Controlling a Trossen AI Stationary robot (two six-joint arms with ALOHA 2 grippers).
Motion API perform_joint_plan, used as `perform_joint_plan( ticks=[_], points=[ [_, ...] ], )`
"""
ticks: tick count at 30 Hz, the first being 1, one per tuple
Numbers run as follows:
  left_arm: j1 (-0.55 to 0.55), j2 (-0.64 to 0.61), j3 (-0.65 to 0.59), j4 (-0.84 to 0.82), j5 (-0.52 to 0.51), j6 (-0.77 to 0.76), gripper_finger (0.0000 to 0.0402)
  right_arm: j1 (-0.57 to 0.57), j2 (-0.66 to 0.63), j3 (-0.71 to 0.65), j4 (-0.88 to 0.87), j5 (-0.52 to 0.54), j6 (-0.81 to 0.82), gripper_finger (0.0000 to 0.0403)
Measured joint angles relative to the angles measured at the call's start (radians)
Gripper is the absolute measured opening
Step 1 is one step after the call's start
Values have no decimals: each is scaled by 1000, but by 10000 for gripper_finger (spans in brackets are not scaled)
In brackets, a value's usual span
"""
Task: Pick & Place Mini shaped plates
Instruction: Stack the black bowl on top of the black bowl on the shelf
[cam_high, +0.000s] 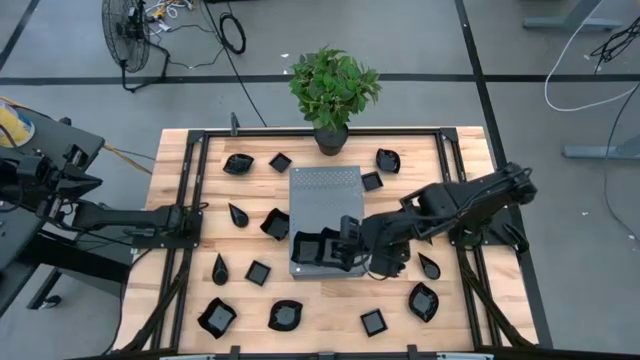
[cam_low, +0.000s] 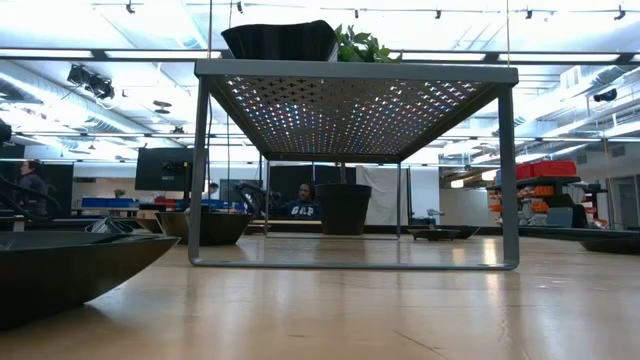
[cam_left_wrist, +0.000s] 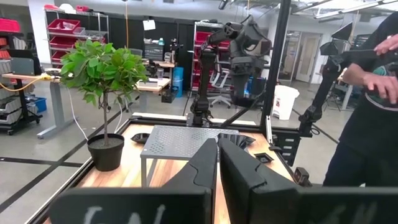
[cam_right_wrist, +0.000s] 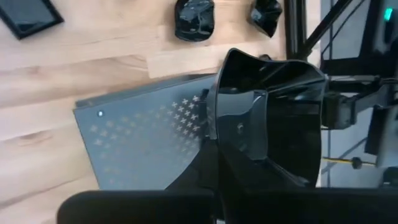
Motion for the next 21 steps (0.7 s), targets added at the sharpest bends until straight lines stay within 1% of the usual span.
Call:
perform_joint_plan(
  ticks=[6,10,13,18,19,21],
  points=[
    [0,0,-1,-1,0,-1,23,-14,29,0,88,-3,-72,0],
    [0,0,-1,-1,0,0,23,-33,51,0,102,-44,-121,0],
    [0,0,0,0,0,0,23,-46,71,-5,137,-53,-138,0],
    [0,0,0,0,0,-1,23,-68,84,-63,225,-60,-167,0],
    [0,0,0,2,0,0,23,-74,84,-79,223,-62,-174,0],
    [0,0,0,0,0,0,23,-83,84,-120,273,-63,-189,0]
  ],
)
